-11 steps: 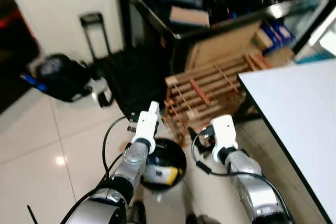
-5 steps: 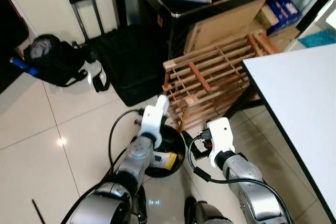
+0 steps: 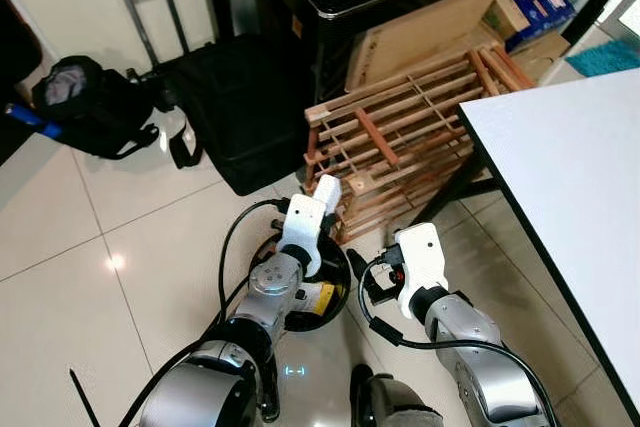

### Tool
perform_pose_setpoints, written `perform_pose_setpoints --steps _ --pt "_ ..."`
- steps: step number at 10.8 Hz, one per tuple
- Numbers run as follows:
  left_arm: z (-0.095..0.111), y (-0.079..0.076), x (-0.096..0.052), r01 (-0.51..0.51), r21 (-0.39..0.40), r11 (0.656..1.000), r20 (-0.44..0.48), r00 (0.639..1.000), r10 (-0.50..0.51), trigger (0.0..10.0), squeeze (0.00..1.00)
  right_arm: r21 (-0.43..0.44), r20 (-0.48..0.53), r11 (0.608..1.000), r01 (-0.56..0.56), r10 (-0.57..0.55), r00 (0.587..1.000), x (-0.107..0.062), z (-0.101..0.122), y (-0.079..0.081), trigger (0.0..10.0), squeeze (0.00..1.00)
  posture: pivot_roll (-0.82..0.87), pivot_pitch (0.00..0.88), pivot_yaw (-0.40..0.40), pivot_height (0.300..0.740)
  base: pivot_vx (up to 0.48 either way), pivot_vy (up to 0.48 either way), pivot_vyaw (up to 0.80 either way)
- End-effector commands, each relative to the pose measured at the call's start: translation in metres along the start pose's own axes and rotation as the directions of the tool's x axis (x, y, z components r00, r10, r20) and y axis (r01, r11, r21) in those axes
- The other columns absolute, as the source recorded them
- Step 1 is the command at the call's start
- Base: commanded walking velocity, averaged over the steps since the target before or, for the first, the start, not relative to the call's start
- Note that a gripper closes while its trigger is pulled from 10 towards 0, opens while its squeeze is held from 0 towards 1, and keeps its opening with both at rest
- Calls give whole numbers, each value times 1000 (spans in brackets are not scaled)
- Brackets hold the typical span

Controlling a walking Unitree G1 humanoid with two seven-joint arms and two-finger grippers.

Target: Picking trash to rubbish bin

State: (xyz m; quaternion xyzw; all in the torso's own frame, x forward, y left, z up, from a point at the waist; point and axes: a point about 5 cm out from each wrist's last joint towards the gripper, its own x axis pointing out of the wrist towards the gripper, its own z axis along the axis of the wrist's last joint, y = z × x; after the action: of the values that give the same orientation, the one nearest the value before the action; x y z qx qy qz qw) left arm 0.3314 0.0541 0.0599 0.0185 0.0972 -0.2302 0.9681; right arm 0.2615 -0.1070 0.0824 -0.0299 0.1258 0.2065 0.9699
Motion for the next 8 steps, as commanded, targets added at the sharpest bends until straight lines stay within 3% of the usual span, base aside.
perform_pose_setpoints --steps 1,2,4,5,6,8 --pt "-8 -10 -1 42 -24 999 -28 999 -43 10000 431 21 -15 1000 7 -7 1000 -4 -3 1 10000 0 -149 322 -36 740 0 0 0" --pt "-9 -11 -2 53 -24 998 -31 998 -54 10000 796 22 -16 1000 5 -5 1000 -4 -3 1 10000 0 -148 323 -35 740 0 0 0" --pt "-10 -12 -2 55 -18 998 -33 998 -55 10000 733 23 -16 1000 9 -8 1000 -3 -3 2 10000 0 -145 321 -33 740 0 0 0" --pt "-11 -12 -2 52 -16 998 -35 998 -53 10000 439 24 -15 1000 9 -9 1000 -3 -3 2 10000 0 -144 320 -32 740 0 0 0" --pt "-11 -12 -2 53 -7 999 -37 998 -53 10000 0 24 -15 1000 10 -10 1000 -2 -3 2 10000 0 -143 321 -32 740 0 0 0" --pt "-11 -11 -3 46 1 999 -39 998 -46 10000 0 26 -14 1000 11 -10 1000 -2 -3 2 10000 0 -142 320 -31 740 0 0 0"
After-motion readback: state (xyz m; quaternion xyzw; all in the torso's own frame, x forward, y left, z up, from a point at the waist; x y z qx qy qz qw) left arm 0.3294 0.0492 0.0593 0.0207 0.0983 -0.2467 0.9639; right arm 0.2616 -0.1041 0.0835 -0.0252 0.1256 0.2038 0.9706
